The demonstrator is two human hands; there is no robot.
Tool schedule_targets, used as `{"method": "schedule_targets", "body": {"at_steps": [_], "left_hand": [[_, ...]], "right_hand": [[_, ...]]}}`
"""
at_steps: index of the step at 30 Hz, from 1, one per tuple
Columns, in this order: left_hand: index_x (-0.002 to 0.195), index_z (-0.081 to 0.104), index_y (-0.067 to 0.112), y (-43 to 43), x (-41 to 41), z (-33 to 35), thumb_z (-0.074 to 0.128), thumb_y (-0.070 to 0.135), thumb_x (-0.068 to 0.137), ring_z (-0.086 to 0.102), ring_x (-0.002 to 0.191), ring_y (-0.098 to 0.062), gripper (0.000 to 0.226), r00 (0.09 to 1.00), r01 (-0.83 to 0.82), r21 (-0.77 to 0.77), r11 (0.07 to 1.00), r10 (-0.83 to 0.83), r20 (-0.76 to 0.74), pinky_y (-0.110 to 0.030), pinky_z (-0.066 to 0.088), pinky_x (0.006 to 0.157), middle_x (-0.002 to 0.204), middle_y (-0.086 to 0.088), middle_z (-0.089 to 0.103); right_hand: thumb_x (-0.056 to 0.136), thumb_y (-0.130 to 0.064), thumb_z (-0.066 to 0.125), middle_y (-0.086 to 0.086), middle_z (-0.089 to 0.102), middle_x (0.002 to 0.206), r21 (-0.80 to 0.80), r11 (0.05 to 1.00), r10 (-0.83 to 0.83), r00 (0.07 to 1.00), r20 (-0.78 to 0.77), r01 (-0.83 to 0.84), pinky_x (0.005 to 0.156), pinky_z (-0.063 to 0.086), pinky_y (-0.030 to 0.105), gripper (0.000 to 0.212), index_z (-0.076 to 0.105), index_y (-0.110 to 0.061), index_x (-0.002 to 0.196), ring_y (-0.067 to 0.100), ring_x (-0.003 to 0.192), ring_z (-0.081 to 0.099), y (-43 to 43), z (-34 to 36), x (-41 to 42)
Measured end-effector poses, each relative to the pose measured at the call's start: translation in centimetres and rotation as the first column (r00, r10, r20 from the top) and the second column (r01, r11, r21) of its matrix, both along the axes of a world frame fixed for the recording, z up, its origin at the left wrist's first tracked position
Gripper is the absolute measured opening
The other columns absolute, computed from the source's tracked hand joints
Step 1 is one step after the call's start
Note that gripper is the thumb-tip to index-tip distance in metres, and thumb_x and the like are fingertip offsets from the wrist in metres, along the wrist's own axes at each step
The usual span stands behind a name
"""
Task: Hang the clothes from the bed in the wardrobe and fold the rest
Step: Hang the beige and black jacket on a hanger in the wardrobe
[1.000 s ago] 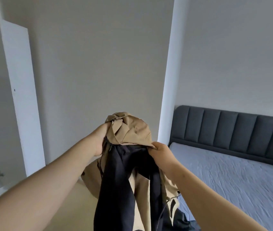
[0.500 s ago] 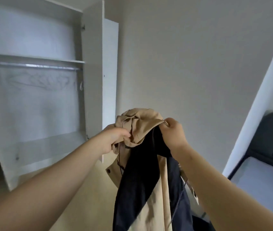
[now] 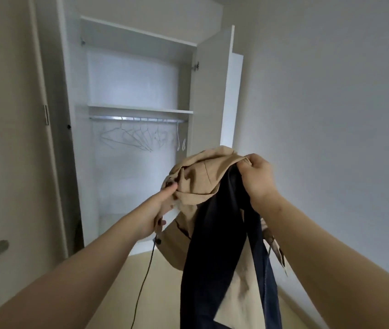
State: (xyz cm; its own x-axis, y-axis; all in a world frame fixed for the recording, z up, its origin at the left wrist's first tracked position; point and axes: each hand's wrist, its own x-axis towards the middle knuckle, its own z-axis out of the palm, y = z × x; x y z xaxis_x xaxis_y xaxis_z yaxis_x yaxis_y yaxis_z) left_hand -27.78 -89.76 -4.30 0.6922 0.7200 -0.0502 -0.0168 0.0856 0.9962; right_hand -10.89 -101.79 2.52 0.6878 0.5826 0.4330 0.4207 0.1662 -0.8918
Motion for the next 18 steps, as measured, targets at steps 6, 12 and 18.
{"method": "schedule_targets", "body": {"at_steps": [6, 12, 18], "left_hand": [[0.122, 0.055, 0.027, 7.9, -1.2, -0.7, 0.073, 0.023, 0.079, 0.060, 0.109, -0.012, 0.046, 0.970, 0.170, 0.406, 0.898, -0.081, -0.228, -0.027, 0.048, 0.096, 0.115, 0.009, 0.066], [0.103, 0.063, 0.010, 17.4, -2.4, 0.2, 0.060, 0.029, 0.087, 0.059, 0.094, -0.025, 0.025, 0.863, -0.249, 0.457, 0.854, 0.410, -0.296, -0.036, 0.048, 0.084, 0.106, -0.011, 0.065], [0.117, 0.056, 0.014, 27.2, -1.2, 1.6, 0.049, 0.016, 0.093, 0.056, 0.103, -0.025, 0.025, 0.848, -0.436, 0.420, 0.796, 0.520, -0.106, -0.033, 0.045, 0.088, 0.109, -0.007, 0.059]], "right_hand": [[0.089, -0.013, 0.048, -0.002, 0.046, 0.062, 0.056, 0.997, 0.046, 0.999, -0.009, -0.046, 0.047, 0.038, 0.017, 0.016, 0.049, -0.013, 0.073, 0.010, 0.056, 0.041, 10.3, 1.2, -1.5], [0.090, -0.016, 0.047, -0.001, 0.042, 0.061, 0.001, 0.999, 0.052, 0.997, -0.054, -0.052, 0.054, 0.034, 0.025, 0.021, 0.046, -0.013, 0.069, 0.014, 0.059, 0.037, 18.7, -1.6, 0.3], [0.093, -0.014, 0.044, 0.004, 0.044, 0.068, -0.024, 0.992, 0.121, 0.990, -0.065, -0.123, 0.061, 0.035, 0.028, 0.021, 0.054, 0.002, 0.084, 0.019, 0.069, 0.040, 29.9, -3.4, 3.4]]}}
